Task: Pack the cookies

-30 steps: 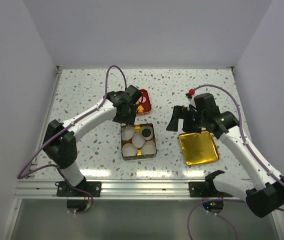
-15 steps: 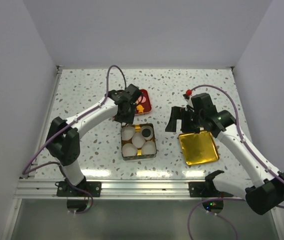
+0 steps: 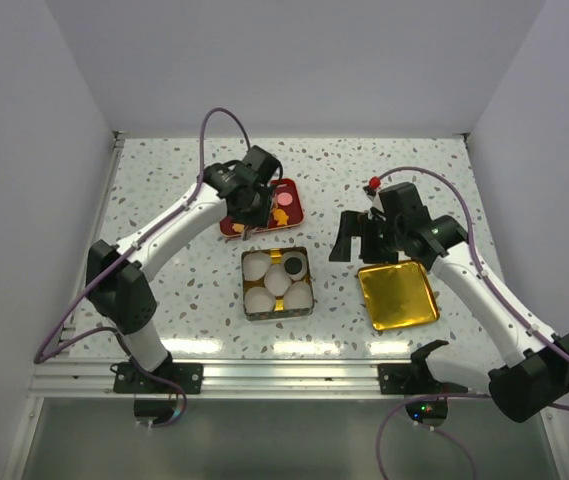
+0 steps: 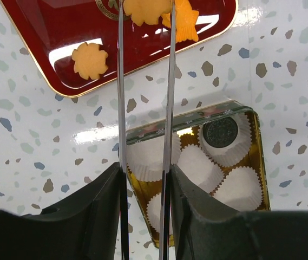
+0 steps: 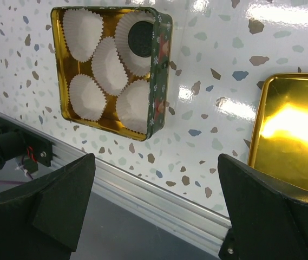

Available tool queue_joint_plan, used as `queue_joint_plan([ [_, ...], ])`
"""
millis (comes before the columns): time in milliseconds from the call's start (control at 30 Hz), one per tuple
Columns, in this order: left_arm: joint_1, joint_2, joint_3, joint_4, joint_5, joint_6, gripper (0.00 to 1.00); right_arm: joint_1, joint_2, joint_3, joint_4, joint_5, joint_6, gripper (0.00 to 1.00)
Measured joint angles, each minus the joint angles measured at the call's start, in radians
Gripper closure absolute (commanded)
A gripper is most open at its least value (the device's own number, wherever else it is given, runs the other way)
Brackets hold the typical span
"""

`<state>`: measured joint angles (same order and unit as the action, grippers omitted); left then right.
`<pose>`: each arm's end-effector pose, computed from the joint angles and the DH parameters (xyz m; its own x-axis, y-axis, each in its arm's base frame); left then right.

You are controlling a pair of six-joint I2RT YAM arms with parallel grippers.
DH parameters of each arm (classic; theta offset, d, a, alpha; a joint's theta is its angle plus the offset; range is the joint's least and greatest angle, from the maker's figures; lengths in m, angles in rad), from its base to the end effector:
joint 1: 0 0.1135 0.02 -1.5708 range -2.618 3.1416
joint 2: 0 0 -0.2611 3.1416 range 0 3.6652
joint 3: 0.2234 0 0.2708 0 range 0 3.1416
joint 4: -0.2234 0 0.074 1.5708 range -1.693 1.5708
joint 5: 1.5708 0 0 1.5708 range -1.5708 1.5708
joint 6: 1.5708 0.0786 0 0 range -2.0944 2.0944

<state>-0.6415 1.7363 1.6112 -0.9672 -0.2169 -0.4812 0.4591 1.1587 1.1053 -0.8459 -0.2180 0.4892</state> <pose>0.3321 -0.2270 0.2638 -0.8642 0.0813 -0.4966 0.1185 0.9920 -0.0438 0.2400 0.1376 0.2805 -0.8795 0.0770 -0.4696 -0.1586 0.8830 0.4418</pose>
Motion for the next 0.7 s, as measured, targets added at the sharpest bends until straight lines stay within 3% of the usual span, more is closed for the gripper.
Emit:
queue_joint_plan([
  [400, 0.000, -0.191, -0.008, -0.064, 0.072, 0.003, 0.64, 0.000, 0.071, 0.061, -0.011, 0.013, -0.012, 0.01],
  [700, -0.084, -0.469, -0.275, -0.060, 0.163, -0.005, 0.66, 0.000, 0.074, 0.078, -0.011, 0.020, -0.011, 0.01],
])
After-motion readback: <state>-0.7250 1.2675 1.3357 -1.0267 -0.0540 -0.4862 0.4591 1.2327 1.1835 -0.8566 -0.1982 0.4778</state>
